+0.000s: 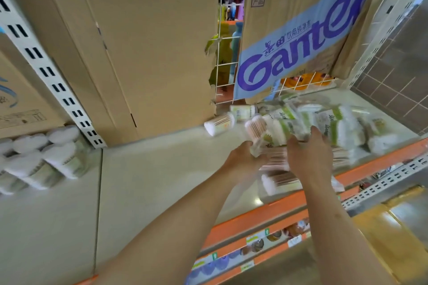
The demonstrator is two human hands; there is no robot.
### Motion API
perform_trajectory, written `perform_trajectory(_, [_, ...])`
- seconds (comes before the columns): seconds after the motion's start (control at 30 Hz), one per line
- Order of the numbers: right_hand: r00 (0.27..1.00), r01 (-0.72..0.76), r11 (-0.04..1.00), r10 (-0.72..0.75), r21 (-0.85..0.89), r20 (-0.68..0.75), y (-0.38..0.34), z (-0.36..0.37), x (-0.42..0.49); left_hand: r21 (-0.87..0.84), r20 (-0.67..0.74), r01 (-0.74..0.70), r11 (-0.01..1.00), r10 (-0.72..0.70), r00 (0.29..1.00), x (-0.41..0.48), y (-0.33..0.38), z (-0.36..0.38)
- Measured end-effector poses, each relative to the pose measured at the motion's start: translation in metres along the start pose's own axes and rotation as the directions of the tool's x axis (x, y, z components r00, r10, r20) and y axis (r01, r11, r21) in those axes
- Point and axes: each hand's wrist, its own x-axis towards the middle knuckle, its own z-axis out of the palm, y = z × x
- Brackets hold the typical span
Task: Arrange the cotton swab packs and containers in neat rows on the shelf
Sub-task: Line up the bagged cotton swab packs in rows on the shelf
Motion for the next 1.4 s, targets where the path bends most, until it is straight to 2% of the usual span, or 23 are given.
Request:
perform_trajectory(0.07, [0.999,-0.015,1.000,0.015,0.007,0.044,0.004,0.001,0.006,-0.096,0.008,0.073,0.993,-0.072,0.997,0.007,-0.003,0.009])
perform_trajectory(0.13, [0.998,-0.007,1.000,0.006,0.006,0.070,0.006,0.001,0.008,-0.275,0.027,0.114,0.955,-0.111,0.993,0.008,-0.006,0.012])
perform_trajectory(0.17, [0.998,0.003,1.000,-0.004,0.016,0.068,0.008,0.001,0.009,-0.344,0.027,0.110,0.932,-0.107,0.994,0.007,-0.007,0.011])
perform_trajectory(0.23, [0.999,0.007,0.996,-0.012,0.084,0.050,0.006,0.000,0.009,-0.378,0.004,0.085,0.922,-0.091,0.996,0.006,-0.009,0.009])
perform_trajectory(0.33, [1.000,-0.029,0.966,0.027,0.257,0.009,0.003,0.003,0.008,-0.295,-0.023,0.001,0.956,-0.008,1.000,0.004,-0.008,0.010])
perform_trajectory(0.47, [0.996,-0.048,0.896,0.076,0.441,-0.046,-0.003,0.002,0.000,-0.002,-0.043,-0.144,0.990,0.143,0.989,-0.004,-0.004,0.014])
perform_trajectory(0.6, [0.987,-0.005,0.818,0.097,0.576,-0.130,-0.010,-0.003,-0.011,0.166,-0.106,-0.163,0.973,0.182,0.978,-0.008,-0.017,0.007])
perform_trajectory(0.7, [0.981,0.006,0.762,0.120,0.648,-0.151,-0.018,-0.006,-0.021,0.139,-0.151,-0.138,0.981,0.158,0.976,-0.019,-0.026,-0.007])
perform_trajectory(0.8, [0.991,0.044,0.737,0.054,0.675,-0.123,-0.032,-0.006,-0.034,0.046,-0.243,-0.123,0.991,0.130,0.961,-0.038,-0.046,-0.028])
perform_trajectory(0.97, [0.984,0.077,0.814,-0.156,0.576,0.089,-0.069,0.023,-0.064,-0.094,-0.486,-0.063,0.994,0.009,0.874,-0.085,-0.097,-0.064])
perform_trajectory(1.07, [0.925,0.097,0.858,-0.265,0.505,0.272,-0.098,0.058,-0.095,-0.304,-0.518,-0.068,0.950,-0.105,0.849,-0.114,-0.123,-0.085])
perform_trajectory(1.17, [0.822,0.012,0.832,-0.324,0.555,0.468,-0.127,0.088,-0.135,-0.540,-0.498,-0.148,0.828,-0.173,0.850,-0.144,-0.141,-0.111])
perform_trajectory(1.27, [0.677,-0.214,0.735,-0.364,0.643,0.640,-0.153,0.106,-0.169,-0.587,-0.540,-0.188,0.787,-0.208,0.815,-0.176,-0.161,-0.137])
perform_trajectory(1.4, [0.423,-0.455,0.632,-0.468,0.628,0.776,-0.181,0.127,-0.208,-0.520,-0.626,-0.152,0.840,-0.254,0.737,-0.217,-0.186,-0.170])
